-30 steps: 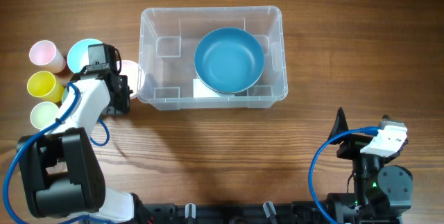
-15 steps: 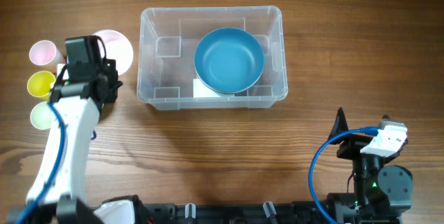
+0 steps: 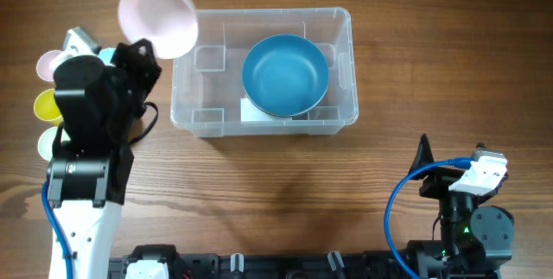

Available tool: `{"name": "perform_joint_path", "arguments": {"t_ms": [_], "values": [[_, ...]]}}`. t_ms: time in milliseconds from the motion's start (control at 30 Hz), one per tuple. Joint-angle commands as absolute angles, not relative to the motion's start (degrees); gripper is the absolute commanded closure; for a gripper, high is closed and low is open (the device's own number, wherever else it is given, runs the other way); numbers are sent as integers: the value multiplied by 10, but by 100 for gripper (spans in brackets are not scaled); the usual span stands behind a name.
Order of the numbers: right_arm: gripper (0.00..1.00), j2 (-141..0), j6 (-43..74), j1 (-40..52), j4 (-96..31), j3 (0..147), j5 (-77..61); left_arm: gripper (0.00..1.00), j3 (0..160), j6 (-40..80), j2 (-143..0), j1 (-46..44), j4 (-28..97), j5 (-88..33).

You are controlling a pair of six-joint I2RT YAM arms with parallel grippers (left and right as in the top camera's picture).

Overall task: Pack container
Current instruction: 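Lift the pink bowl and lower it into the container's left side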

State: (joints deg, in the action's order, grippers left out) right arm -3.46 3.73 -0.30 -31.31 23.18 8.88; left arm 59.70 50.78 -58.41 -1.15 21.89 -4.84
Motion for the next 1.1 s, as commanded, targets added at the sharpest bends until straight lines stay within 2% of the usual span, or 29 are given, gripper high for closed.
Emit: {"name": "perform_joint_path", "arguments": {"t_ms": [0, 100, 300, 400, 800, 1067], "values": [[0, -33, 32, 0, -312, 236, 96, 96, 634, 414, -601, -57, 216, -61], [1, -33, 32, 0, -312, 236, 96, 96, 671, 354, -641, -95, 234, -32], [0, -33, 32, 0, -312, 236, 96, 96, 809, 284, -761, -164, 375, 102], [0, -33, 32, 0, -312, 236, 96, 96, 870, 252, -832, -181, 430, 128], [0, -33, 32, 0, -312, 236, 96, 96, 886, 286, -1015, -177, 442, 136], [0, -33, 32, 0, -312, 236, 96, 96, 885, 326, -1071, -121, 437, 133]]}}
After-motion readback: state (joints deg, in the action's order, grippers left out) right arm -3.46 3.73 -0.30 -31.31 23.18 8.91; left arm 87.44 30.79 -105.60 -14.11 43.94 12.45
